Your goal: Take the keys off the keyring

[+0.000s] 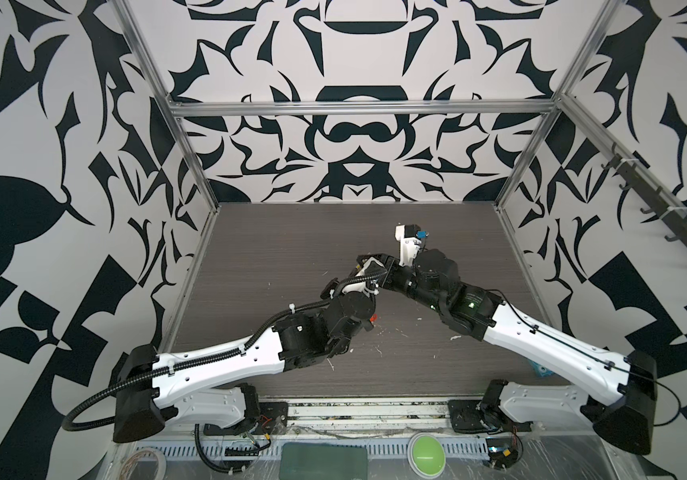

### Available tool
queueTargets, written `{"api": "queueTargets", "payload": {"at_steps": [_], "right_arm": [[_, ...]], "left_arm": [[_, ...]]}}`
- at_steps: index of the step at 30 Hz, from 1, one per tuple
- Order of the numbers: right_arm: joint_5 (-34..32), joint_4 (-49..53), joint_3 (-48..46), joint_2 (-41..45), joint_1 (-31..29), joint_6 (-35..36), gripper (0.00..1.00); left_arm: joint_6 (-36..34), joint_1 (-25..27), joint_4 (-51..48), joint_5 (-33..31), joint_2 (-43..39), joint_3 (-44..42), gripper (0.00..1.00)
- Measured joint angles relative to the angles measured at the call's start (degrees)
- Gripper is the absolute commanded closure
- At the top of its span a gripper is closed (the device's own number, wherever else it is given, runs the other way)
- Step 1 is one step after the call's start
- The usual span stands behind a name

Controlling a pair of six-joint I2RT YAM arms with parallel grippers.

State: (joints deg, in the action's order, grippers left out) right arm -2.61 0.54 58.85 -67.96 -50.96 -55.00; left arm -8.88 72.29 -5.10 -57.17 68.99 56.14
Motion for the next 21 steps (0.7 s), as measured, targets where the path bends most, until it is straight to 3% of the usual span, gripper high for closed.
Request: {"api": "queueTargets", "payload": {"at_steps": [7,8,10,11,18,21], "right_arm": [[2.93,-2.19,-0.33,-0.48,1.16,-3.17,0.84],[3.48,-3.06,-0.52,-0.28,1.53,-3.76,0.88],[4.17,-4.02,-1.18,0.15,1.99,-4.39,0.97],[4.35,-3.93,-1.66,0.37,2.43,-4.37,1.0],[9.05,-2.93,-4.57,0.24,9.7,-0.83,1.0],[16.06,-4.63,-4.87,-0.52,14.21,2.21,1.0]], "left_arm": [[-0.59,0.87,3.21,-0.57,0.46,-0.13,1.0],[-0.37,0.94,3.67,-0.5,0.42,-0.13,0.96],[-0.81,1.2,3.91,-0.59,0.39,-0.13,0.7],[-0.96,1.38,3.56,-0.48,0.39,-0.13,0.64],[4.17,2.47,-3.52,4.7,-4.0,-0.02,0.49],[9.81,-1.55,-6.38,10.82,-10.58,-0.02,0.48]]}}
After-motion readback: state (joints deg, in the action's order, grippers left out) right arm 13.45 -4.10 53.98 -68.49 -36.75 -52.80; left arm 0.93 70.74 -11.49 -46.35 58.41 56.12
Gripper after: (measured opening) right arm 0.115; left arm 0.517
